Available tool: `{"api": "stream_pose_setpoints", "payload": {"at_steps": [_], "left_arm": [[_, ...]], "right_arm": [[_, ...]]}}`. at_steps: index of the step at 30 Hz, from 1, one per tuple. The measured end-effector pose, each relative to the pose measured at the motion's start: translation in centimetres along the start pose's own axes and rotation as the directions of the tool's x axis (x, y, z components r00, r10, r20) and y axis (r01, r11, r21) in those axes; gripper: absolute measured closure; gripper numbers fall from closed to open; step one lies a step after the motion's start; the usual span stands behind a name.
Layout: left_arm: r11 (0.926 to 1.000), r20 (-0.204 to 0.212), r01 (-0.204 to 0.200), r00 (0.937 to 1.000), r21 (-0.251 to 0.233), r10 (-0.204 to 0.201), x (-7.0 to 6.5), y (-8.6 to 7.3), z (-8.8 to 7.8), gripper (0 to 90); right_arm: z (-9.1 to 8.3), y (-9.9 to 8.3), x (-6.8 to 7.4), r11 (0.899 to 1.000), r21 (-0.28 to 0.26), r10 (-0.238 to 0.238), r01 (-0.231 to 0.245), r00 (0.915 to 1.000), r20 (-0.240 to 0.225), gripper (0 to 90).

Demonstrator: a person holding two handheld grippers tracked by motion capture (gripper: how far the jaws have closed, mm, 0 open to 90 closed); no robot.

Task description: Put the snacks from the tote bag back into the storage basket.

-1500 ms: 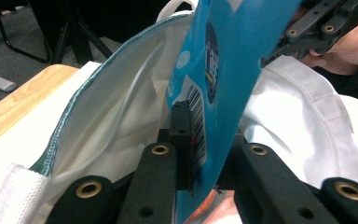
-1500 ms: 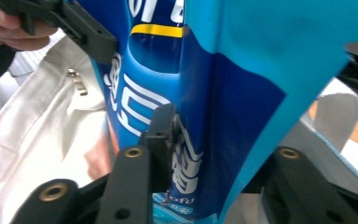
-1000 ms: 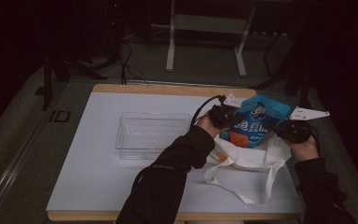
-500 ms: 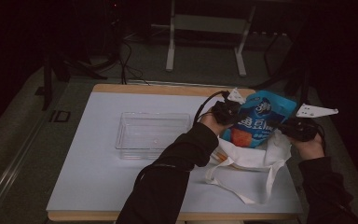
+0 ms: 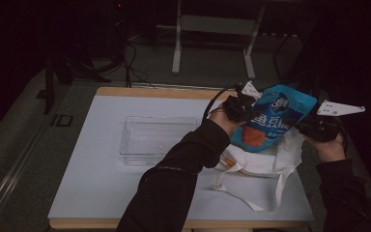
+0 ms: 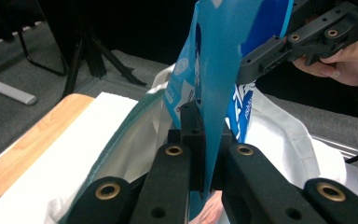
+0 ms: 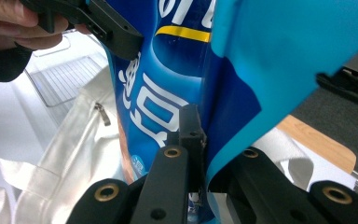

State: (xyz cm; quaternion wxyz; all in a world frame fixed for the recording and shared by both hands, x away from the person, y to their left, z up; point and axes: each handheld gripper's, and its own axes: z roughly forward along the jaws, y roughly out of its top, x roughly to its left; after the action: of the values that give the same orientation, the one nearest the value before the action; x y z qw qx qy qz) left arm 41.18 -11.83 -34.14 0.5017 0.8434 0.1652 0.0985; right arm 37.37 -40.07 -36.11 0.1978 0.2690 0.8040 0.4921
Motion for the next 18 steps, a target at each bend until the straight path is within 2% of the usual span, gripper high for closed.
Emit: {"api": "stream_pose_setpoints", "payload": {"at_steps": [9, 18], "left_arm": [[0.9995, 0.012, -0.020, 0.9997, -0.025, 0.020, 0.0, 1.2, -2.5, 90.0], [0.9988, 0.012, -0.021, 0.9997, -0.044, 0.022, 0.3, 1.9, -5.4, 90.0]], "right_arm": [[-0.8, 2.4, 0.9, 0.999, -0.014, -0.040, 0.040, 0.9991, -0.014, 88.6], [-0.5, 4.7, 1.9, 0.997, -0.037, -0.064, 0.063, 0.9970, -0.043, 88.6]]}}
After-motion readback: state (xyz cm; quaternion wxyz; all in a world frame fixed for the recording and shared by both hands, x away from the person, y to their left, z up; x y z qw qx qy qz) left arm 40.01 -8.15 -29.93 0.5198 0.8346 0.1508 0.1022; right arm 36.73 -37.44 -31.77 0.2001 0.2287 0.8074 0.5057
